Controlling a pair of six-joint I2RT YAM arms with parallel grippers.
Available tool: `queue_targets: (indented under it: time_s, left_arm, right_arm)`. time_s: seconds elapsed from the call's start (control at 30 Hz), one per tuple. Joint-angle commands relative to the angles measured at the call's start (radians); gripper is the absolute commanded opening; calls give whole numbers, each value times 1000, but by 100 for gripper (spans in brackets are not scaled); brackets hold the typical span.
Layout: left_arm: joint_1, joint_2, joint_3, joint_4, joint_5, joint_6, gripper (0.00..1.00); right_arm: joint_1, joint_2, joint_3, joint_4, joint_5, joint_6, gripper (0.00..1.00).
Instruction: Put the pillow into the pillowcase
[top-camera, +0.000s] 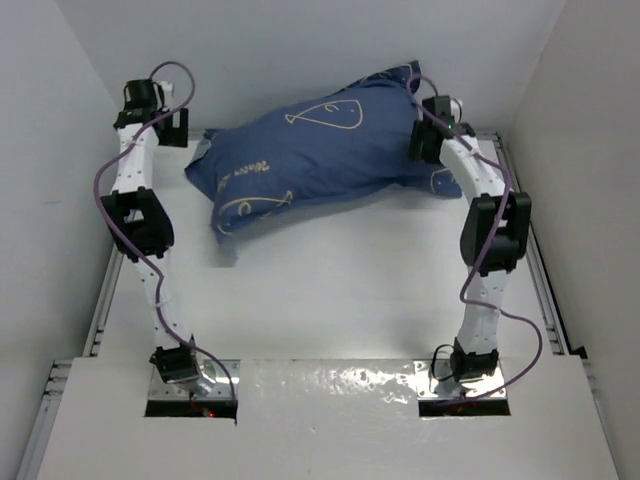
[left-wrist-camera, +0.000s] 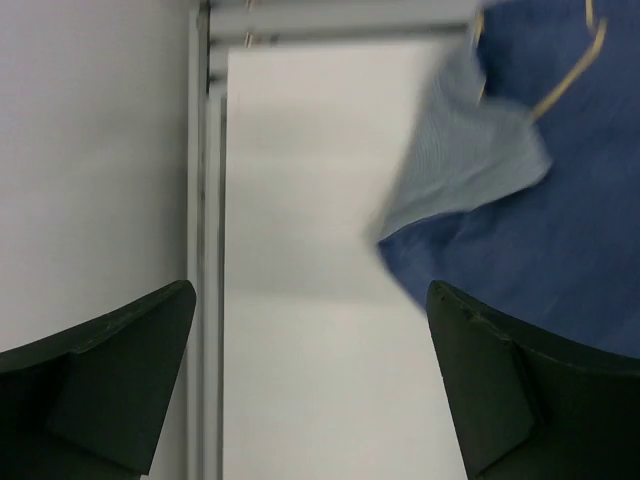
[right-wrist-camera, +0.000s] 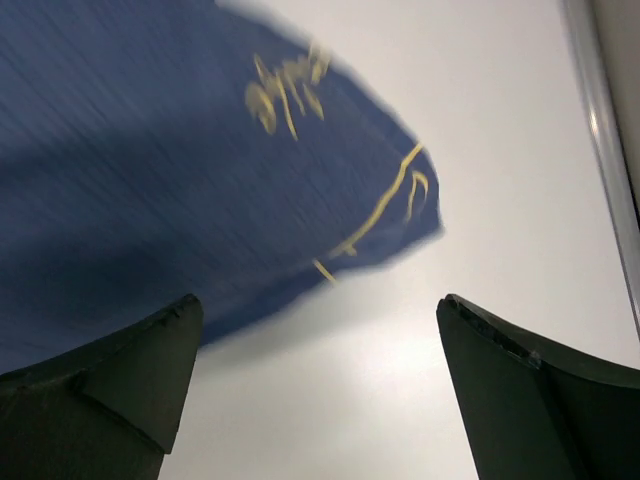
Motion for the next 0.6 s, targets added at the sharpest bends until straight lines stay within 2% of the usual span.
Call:
queue_targets:
  time_s: [0.0,0.17,0.3,0.4,0.53,0.57]
  left_arm:
    - [86,-192,-25,82,56,-121,100]
    - [122,-339,-148,34,148,-87,100]
    - [123,-481,-349,31,188,-21,100]
    - [125,-601,-522,23,198,37,100]
    - [125,-699,-676,33,173,57,100]
    - [125,-713,-697,30,175,56,100]
  right_arm:
    - [60,-366,-162,171,24,35,99]
    - [126,-567,-326,91,22,-36,99]
    - [126,-710,-509,28,-94,-43,99]
    - [126,-797,-627,-29,-73,-28,99]
    - [126,-906,-836,-17,-88,6,99]
    - [124,-931,-880,37,-88,48,99]
